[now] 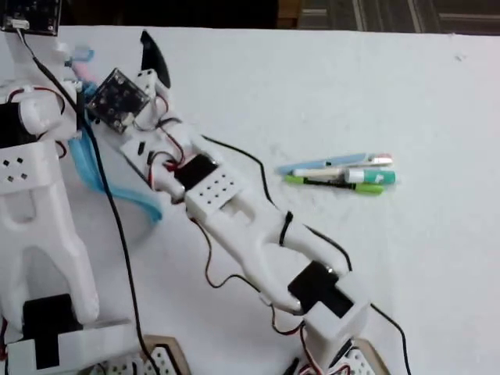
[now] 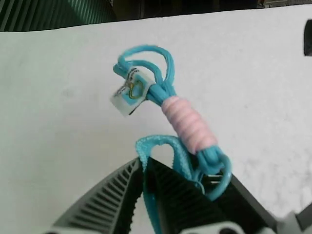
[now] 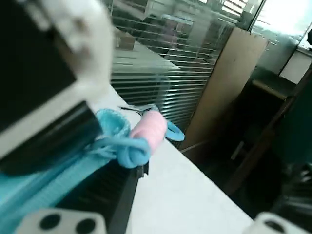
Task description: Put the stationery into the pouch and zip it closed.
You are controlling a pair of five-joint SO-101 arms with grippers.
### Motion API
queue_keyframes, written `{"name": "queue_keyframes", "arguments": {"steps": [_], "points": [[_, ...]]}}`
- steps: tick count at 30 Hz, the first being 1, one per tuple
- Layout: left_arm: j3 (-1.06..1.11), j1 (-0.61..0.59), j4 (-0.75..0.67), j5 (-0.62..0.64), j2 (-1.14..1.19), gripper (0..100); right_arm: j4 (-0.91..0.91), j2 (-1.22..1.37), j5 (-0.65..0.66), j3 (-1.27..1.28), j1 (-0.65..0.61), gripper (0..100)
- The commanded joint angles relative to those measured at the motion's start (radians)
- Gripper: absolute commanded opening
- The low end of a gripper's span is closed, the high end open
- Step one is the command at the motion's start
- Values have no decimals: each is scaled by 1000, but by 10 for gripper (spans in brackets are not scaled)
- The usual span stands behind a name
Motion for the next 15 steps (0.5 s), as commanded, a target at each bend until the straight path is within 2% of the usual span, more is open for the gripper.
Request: {"name": "queue_keyframes", "arguments": {"steps": [1, 4, 11, 15], "points": [[25, 13, 57, 11, 110, 24, -56, -21, 0, -55, 2, 419], [21, 15, 57, 11, 105, 24, -13, -62, 2, -46, 50, 396], [17, 16, 57, 29, 102, 24, 355, -337, 6, 87, 124, 111], [17, 16, 51, 91, 102, 24, 576, -545, -2, 206, 142, 138]]}}
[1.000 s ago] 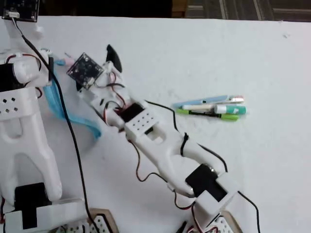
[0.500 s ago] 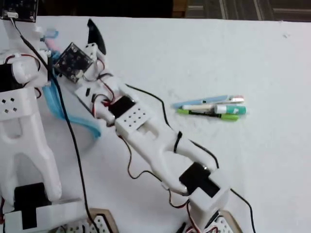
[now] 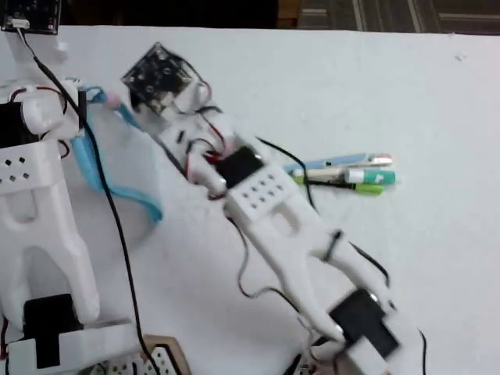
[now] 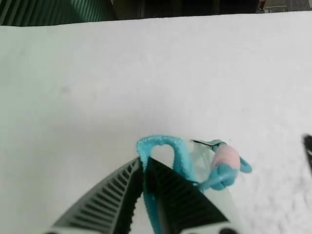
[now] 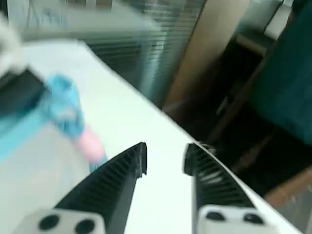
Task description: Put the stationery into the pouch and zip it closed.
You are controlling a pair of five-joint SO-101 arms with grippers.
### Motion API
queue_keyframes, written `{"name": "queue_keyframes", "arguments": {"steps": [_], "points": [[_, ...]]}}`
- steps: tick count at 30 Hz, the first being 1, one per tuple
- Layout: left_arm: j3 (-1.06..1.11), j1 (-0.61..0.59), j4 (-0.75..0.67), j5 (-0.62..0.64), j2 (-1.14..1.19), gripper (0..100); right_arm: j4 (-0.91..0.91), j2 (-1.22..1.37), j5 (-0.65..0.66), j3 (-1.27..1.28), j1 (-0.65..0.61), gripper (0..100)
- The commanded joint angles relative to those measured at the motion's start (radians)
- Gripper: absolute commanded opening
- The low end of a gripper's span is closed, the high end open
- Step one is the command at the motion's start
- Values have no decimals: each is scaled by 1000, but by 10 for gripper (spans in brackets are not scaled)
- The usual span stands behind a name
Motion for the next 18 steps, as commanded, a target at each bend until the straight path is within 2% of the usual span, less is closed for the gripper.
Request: {"name": "queue_keyframes", "arguments": {"steps": [1, 5, 8, 12, 15, 18], "points": [[17, 16, 51, 35, 102, 24, 206, -236, 0, 77, 8, 164], [17, 16, 49, 35, 102, 24, 449, -484, 0, 233, -71, 302], [17, 16, 49, 35, 102, 24, 501, -654, -35, 400, -197, 374], [17, 16, 49, 35, 102, 24, 341, -754, -169, 594, -323, 376], [17, 16, 49, 35, 102, 24, 156, -707, -252, 640, -331, 376], [17, 16, 52, 35, 102, 24, 36, -610, -256, 615, -341, 376]]}}
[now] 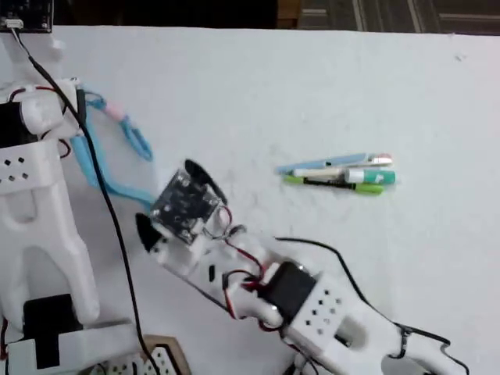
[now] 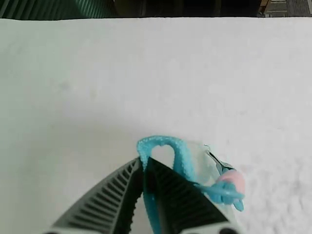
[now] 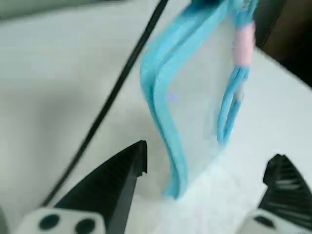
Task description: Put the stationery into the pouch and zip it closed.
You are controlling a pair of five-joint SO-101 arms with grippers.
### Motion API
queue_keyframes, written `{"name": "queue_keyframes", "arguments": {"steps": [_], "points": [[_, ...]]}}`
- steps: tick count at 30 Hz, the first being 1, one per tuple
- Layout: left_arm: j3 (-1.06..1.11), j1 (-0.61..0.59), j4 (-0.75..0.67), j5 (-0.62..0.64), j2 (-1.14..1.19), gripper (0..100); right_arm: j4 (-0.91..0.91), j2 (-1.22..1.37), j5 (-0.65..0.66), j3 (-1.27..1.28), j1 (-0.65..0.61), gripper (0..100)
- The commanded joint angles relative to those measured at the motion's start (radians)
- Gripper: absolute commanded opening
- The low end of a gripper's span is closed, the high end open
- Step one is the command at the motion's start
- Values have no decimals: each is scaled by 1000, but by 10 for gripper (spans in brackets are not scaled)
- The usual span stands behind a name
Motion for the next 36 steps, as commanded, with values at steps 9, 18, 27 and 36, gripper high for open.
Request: {"name": "queue_keyframes", "arguments": {"steps": [9, 18, 27, 36], "points": [[17, 16, 58, 11, 102, 24, -196, 318, -17, -101, -113, 376], [17, 10, 80, 6, 102, 24, -331, 452, 43, -210, 44, 27], [15, -12, 155, 3, 54, 24, -124, 298, 178, -296, 108, 18], [40, -36, 262, -17, -225, 23, 8, 139, 540, -290, 113, 18]]}}
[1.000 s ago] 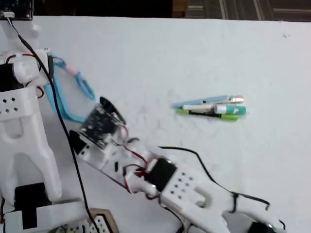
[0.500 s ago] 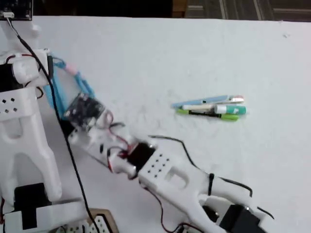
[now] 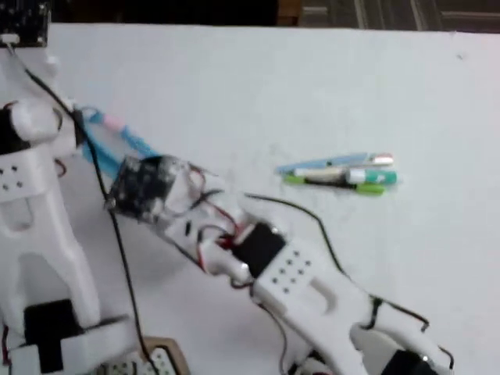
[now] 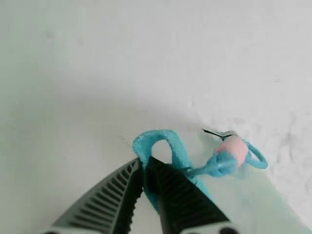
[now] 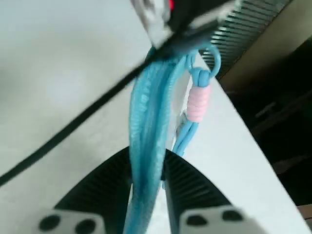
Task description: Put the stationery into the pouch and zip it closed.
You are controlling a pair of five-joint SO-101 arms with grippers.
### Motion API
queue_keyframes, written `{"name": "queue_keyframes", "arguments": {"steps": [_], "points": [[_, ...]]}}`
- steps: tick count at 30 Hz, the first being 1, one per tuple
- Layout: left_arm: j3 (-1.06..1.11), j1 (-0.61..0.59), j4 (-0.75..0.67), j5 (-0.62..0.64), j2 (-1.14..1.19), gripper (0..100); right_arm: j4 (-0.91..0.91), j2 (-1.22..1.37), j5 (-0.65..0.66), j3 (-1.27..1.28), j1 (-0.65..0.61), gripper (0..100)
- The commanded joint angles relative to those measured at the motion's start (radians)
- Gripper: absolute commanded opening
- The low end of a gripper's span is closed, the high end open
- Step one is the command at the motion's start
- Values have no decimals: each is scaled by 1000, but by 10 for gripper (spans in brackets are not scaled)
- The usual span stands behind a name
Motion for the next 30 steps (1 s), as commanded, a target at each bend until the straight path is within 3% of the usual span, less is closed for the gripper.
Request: {"name": "queue_keyframes", "arguments": {"steps": [1, 7, 9, 11, 13, 18, 24, 30], "points": [[48, -1, 38, -18, -108, 23, 12, -87, 107, -66, 13, 18], [229, -10, 9, -25, -219, 66, 59, -88, 164, -29, -25, 18], [259, -51, 6, -2, -236, 180, 94, -93, 164, 18, -62, 18], [247, -113, 12, 107, -257, 312, 117, -93, 164, 63, -101, 18], [212, -182, 14, 221, -289, 374, 122, -93, 164, 100, -147, 18], [101, -288, 37, 284, -404, 367, 124, -93, 164, 178, -268, 37], [94, -510, 29, 290, -590, 366, 251, -96, 157, 155, -369, 344], [101, -745, 11, 354, -613, 365, 409, -170, 106, 94, -420, 276]]}}
